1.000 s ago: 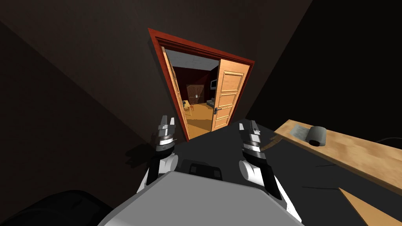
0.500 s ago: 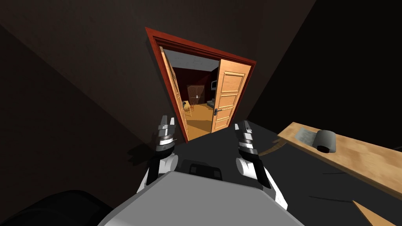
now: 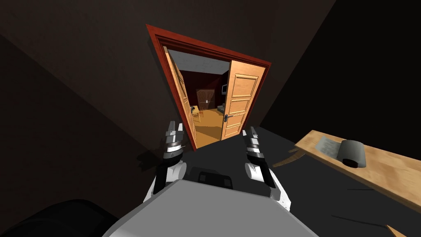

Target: Push the door open

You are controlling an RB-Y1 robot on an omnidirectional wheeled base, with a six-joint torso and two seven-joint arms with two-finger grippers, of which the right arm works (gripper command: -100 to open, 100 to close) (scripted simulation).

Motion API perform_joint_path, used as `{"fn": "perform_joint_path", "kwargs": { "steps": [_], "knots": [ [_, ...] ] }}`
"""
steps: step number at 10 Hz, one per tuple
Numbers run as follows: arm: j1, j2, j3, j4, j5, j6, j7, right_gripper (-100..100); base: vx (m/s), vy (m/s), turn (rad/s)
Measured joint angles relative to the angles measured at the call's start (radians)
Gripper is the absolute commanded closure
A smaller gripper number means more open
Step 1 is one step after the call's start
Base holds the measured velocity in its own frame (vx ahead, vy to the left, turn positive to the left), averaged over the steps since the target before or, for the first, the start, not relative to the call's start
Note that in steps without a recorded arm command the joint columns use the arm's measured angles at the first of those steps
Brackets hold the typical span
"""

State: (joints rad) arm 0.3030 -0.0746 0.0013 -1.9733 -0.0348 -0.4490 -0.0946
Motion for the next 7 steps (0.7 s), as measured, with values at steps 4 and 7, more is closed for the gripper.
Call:
{"fn": "perform_joint_path", "kwargs": {
  "steps": [4, 7],
  "knots": [
    [-0.075, -0.019, 0.01, 0.138, 0.029, -0.023, -0.04, -100, 0.099, -0.077, 0.041],
    [-0.119, -0.04, 0.018, 0.22, 0.049, -0.028, -0.075, -100, 0.09, -0.088, 0.045]
  ]
}}
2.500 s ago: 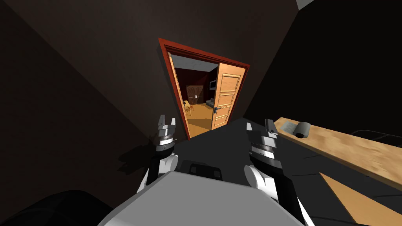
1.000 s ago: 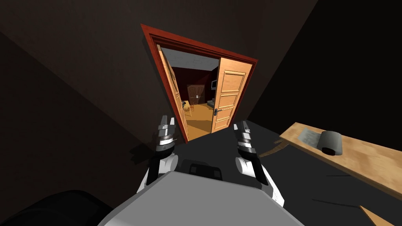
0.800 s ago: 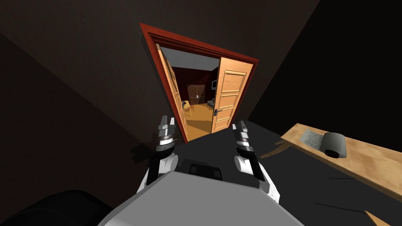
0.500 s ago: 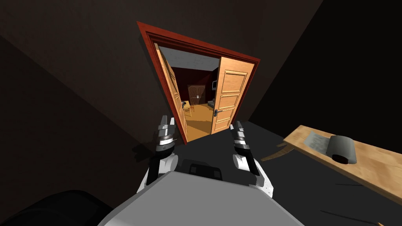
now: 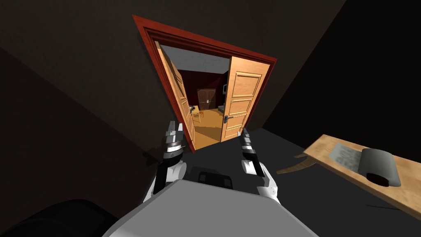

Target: Push the door open

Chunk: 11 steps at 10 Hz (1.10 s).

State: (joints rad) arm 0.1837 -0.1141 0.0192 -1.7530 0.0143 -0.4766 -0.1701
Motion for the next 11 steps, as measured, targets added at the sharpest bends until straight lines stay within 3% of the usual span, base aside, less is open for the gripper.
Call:
{"fn": "perform_joint_path", "kwargs": {
  "steps": [2, 5, 7, 9, 11],
  "knots": [
    [-0.042, 0.0, 0.009, 0.067, 0.019, -0.006, -0.016, -100, 0.08, -0.077, 0.046],
    [-0.096, -0.024, 0.014, 0.164, 0.039, -0.011, -0.056, -100, 0.087, -0.089, 0.043],
    [-0.136, -0.033, 0.02, 0.226, 0.055, -0.015, -0.077, -100, 0.092, -0.066, 0.036],
    [-0.156, -0.038, 0.023, 0.263, 0.064, -0.012, -0.091, -100, 0.067, -0.047, 0.035],
    [-0.198, -0.045, 0.027, 0.336, 0.078, -0.025, -0.11, -100, 0.085, -0.087, 0.049]
  ]
}}
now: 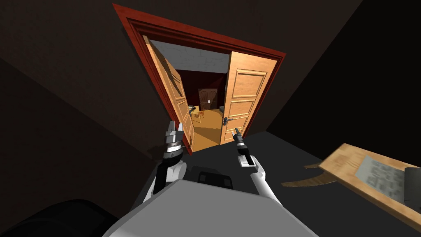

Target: Push the door open

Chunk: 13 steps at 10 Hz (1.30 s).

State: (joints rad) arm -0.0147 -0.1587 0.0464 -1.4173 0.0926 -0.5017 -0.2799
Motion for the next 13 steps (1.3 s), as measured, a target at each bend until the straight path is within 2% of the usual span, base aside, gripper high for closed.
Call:
{"fn": "perform_joint_path", "kwargs": {
  "steps": [4, 7, 9, 13],
  "knots": [
    [-0.076, -0.023, 0.01, 0.127, 0.029, -0.005, -0.049, -100, 0.088, -0.094, 0.043],
    [-0.128, -0.03, 0.018, 0.224, 0.053, -0.016, -0.076, -100, 0.095, -0.083, 0.043],
    [-0.16, -0.045, 0.024, 0.272, 0.066, -0.009, -0.103, -100, 0.06, -0.064, 0.027],
    [-0.217, -0.053, 0.029, 0.38, 0.086, -0.024, -0.13, -100, 0.069, -0.064, 0.035]
  ]
}}
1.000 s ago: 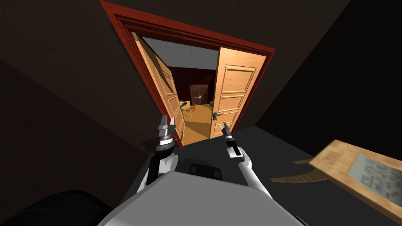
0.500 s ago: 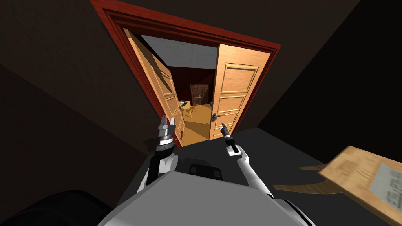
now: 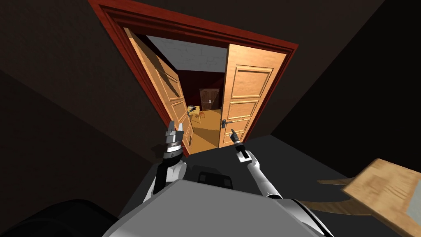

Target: Push the door open

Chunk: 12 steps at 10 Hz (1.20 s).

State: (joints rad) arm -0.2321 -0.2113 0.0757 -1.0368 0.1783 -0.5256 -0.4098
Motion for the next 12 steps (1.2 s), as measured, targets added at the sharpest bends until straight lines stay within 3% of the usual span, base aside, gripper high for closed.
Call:
{"fn": "perform_joint_path", "kwargs": {
  "steps": [2, 12],
  "knots": [
    [-0.033, -0.006, 0.003, 0.062, 0.013, -0.008, -0.017, -100, 0.093, -0.084, 0.033],
    [-0.163, -0.038, 0.024, 0.285, 0.067, -0.02, -0.1, -100, 0.088, -0.073, 0.031]
  ]
}}
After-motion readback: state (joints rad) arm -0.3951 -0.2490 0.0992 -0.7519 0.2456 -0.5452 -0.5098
